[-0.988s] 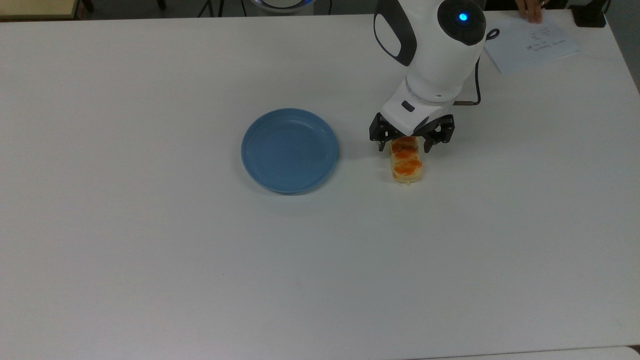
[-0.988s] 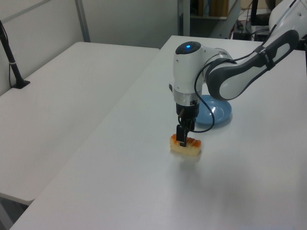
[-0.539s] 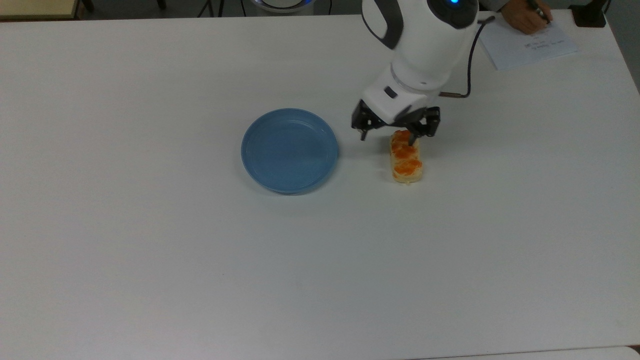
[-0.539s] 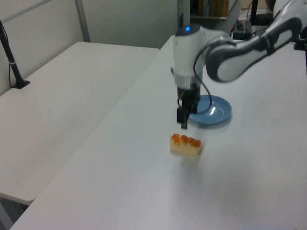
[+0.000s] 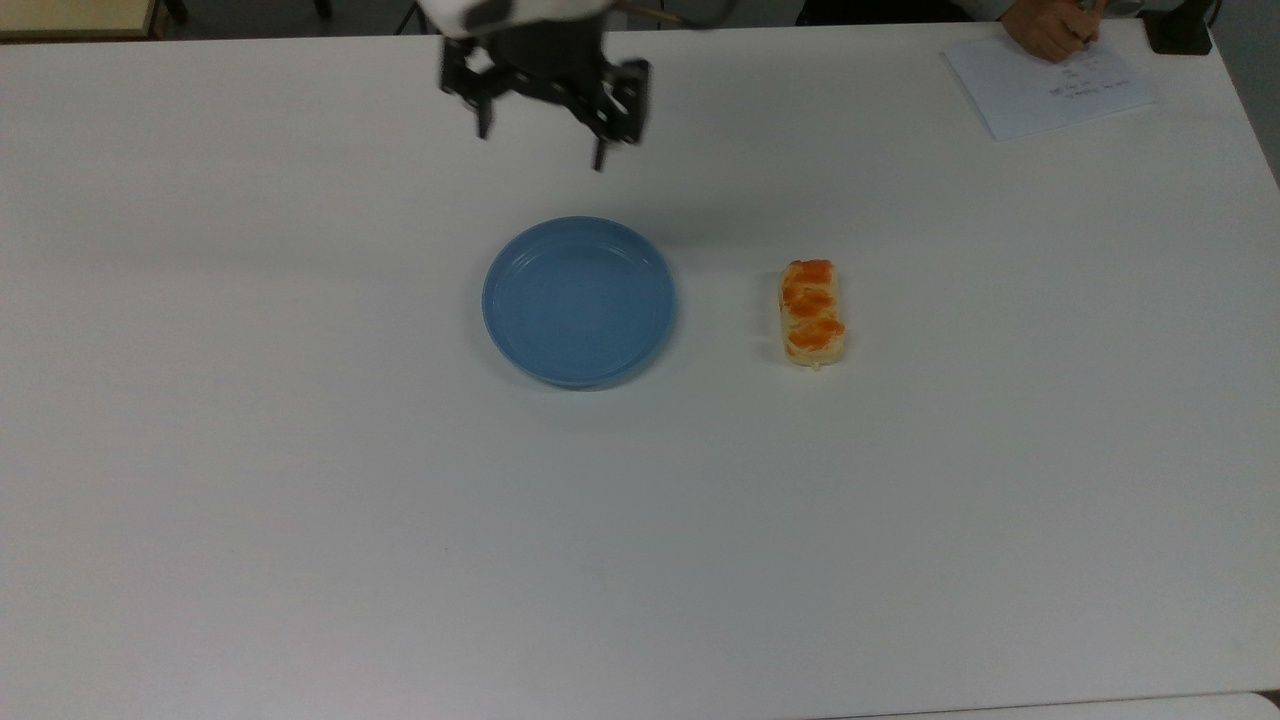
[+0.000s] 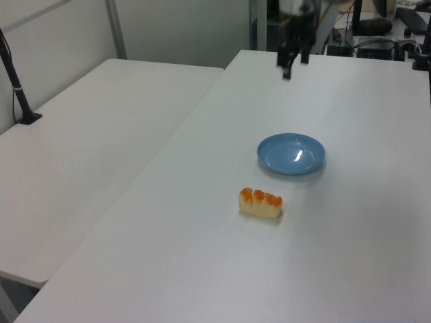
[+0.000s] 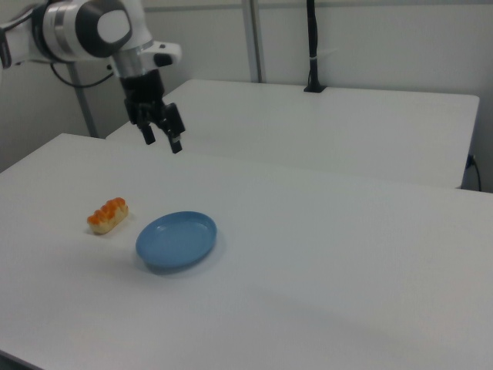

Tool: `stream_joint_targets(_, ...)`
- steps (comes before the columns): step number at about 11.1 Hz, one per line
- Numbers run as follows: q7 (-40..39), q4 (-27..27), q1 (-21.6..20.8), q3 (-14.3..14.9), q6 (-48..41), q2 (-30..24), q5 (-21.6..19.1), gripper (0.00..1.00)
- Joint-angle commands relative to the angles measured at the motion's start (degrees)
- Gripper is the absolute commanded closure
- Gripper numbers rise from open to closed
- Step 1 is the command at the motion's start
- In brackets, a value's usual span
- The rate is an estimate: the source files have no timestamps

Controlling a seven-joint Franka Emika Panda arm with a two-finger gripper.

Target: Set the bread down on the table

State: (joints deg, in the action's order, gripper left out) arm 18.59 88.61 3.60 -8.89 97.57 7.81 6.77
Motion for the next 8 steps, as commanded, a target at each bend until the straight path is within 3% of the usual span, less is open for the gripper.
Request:
stream_joint_targets(1, -13.45, -3.35, 0.62, 8.60, -6.68, -3.05, -5.27, 0.00)
stream_joint_targets(4, -21.03, -3.53, 2.45, 10.73, -6.34, -4.11, -5.28, 0.00)
stream_joint_targets(8, -22.72, -3.53, 2.90, 10.82, -5.81, -4.56, -5.28, 0.00)
